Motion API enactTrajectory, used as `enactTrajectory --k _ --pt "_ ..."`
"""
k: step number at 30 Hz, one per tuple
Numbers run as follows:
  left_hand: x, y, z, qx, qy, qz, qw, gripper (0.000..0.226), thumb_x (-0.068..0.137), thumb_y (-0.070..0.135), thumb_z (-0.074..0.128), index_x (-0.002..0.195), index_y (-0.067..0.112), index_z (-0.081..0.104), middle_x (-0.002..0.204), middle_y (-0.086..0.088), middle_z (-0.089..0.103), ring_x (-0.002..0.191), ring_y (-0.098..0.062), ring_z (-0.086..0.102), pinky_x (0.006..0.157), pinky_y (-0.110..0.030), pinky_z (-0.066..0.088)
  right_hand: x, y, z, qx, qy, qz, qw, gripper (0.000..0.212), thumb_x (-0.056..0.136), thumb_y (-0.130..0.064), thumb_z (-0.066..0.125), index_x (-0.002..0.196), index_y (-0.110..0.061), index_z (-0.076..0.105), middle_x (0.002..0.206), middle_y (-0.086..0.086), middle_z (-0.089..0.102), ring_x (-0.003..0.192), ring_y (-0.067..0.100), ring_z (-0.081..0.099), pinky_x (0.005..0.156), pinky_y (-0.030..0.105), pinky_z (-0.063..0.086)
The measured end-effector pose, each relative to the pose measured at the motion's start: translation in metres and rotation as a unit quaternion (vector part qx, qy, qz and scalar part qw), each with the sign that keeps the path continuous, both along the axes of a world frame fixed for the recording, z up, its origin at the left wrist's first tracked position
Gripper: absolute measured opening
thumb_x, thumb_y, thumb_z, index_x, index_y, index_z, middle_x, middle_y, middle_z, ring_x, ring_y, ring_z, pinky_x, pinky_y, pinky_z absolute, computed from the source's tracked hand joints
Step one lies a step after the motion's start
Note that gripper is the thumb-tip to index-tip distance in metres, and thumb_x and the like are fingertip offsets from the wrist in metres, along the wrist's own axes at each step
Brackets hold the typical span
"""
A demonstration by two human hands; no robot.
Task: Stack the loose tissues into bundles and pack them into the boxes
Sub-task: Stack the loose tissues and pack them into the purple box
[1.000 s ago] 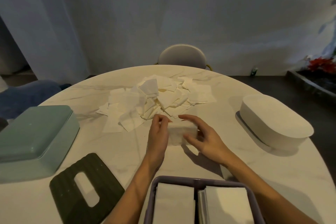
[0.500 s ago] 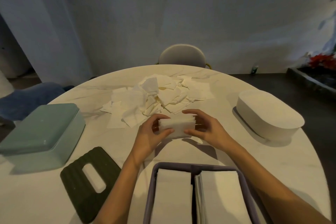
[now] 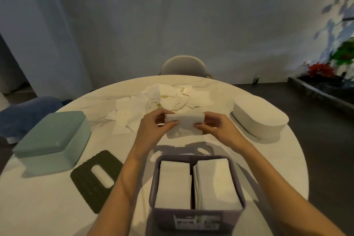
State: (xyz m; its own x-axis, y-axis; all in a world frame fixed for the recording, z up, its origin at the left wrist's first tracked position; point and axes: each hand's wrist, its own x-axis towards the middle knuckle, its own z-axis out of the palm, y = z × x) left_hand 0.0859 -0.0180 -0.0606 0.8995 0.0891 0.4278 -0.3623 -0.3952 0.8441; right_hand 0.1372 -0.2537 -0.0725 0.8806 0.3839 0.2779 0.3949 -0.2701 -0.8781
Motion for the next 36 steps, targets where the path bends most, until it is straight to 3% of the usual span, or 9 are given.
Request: enactTrajectory --k 5,10,14,18,23,25,28,33,36 --pt "-0.05 -0.015 0.054 0.026 0.066 0.015 0.997 0.029 0.086 0.032 0.081 0.111 0.026 0.068 0.109 0.014 0.068 0.097 -0.011 0.067 0.08 -0.023 0.061 -0.041 -0.018 0.061 0.027 0.055 0.021 0.998 0.032 0.094 -0.029 0.069 0.125 -0.021 0.066 0.113 -0.001 0.074 0.097 0.014 0.073 0.074 0.03 0.063" --pt "-0.106 -0.037 0.073 -0.021 0.198 -0.054 0.979 0.041 0.079 0.03 0.087 0.11 0.022 0.06 0.101 0.005 0.07 0.079 -0.007 0.072 0.063 -0.022 0.06 -0.073 -0.039 0.095 -0.091 0.095 0.051 0.99 0.03 0.088 -0.044 0.071 0.114 -0.029 0.068 0.098 -0.008 0.077 0.085 0.005 0.069 0.071 0.018 0.055" --pt "-0.13 -0.052 0.058 0.048 0.259 -0.082 0.961 0.049 0.074 0.041 0.088 0.107 0.023 0.056 0.102 0.001 0.071 0.084 -0.014 0.073 0.08 -0.032 0.062 -0.082 -0.048 0.098 -0.208 0.122 0.08 0.967 0.025 0.09 -0.046 0.071 0.11 -0.03 0.073 0.098 -0.011 0.075 0.089 0.007 0.069 0.075 0.017 0.055" --pt "-0.134 -0.059 0.044 0.051 0.274 -0.093 0.956 0.049 0.076 0.038 0.089 0.106 0.021 0.055 0.101 -0.002 0.072 0.083 -0.018 0.074 0.079 -0.038 0.064 -0.086 -0.052 0.095 -0.241 0.115 0.075 0.961 0.02 0.091 -0.039 0.072 0.109 -0.03 0.075 0.103 -0.011 0.073 0.091 0.011 0.07 0.075 0.018 0.056" --pt "-0.133 -0.064 0.037 0.096 0.269 -0.086 0.954 0.052 0.073 0.041 0.091 0.106 0.023 0.055 0.092 0.001 0.072 0.075 -0.013 0.072 0.075 -0.035 0.064 -0.086 -0.045 0.088 -0.273 0.083 0.038 0.958 0.019 0.089 -0.038 0.076 0.105 -0.028 0.076 0.097 -0.01 0.073 0.087 0.013 0.07 0.07 0.017 0.056" --pt "-0.133 -0.066 0.036 0.103 0.265 -0.086 0.955 0.054 0.072 0.04 0.092 0.106 0.023 0.054 0.089 0.002 0.071 0.064 -0.005 0.067 0.071 -0.027 0.063 -0.087 -0.043 0.084 -0.306 0.061 0.017 0.95 0.021 0.087 -0.041 0.077 0.104 -0.028 0.076 0.094 -0.013 0.071 0.085 0.011 0.069 0.068 0.015 0.052" --pt "-0.133 -0.07 0.034 0.152 0.26 -0.084 0.95 0.054 0.073 0.042 0.091 0.106 0.026 0.05 0.088 0.007 0.069 0.061 0.001 0.063 0.063 -0.015 0.055 -0.087 -0.042 0.079 -0.331 0.049 -0.004 0.942 0.025 0.083 -0.047 0.079 0.102 -0.031 0.075 0.097 -0.015 0.069 0.087 0.01 0.069 0.073 0.015 0.052" --pt "-0.13 -0.073 0.032 0.216 0.253 -0.071 0.94 0.054 0.075 0.044 0.089 0.104 0.027 0.047 0.089 0.006 0.067 0.068 -0.006 0.062 0.069 -0.02 0.058 -0.083 -0.04 0.073 -0.342 0.066 -0.025 0.937 0.032 0.076 -0.05 0.084 0.101 -0.032 0.075 0.1 -0.013 0.065 0.091 0.012 0.064 0.081 0.018 0.054" --pt "-0.128 -0.074 0.031 0.253 0.239 -0.062 0.936 0.057 0.074 0.047 0.089 0.104 0.028 0.045 0.089 0.006 0.065 0.068 -0.007 0.058 0.063 -0.015 0.052 -0.079 -0.037 0.067 -0.378 0.072 -0.03 0.923 0.035 0.075 -0.054 0.084 0.101 -0.033 0.074 0.1 -0.016 0.059 0.094 0.012 0.058 0.085 0.019 0.051"
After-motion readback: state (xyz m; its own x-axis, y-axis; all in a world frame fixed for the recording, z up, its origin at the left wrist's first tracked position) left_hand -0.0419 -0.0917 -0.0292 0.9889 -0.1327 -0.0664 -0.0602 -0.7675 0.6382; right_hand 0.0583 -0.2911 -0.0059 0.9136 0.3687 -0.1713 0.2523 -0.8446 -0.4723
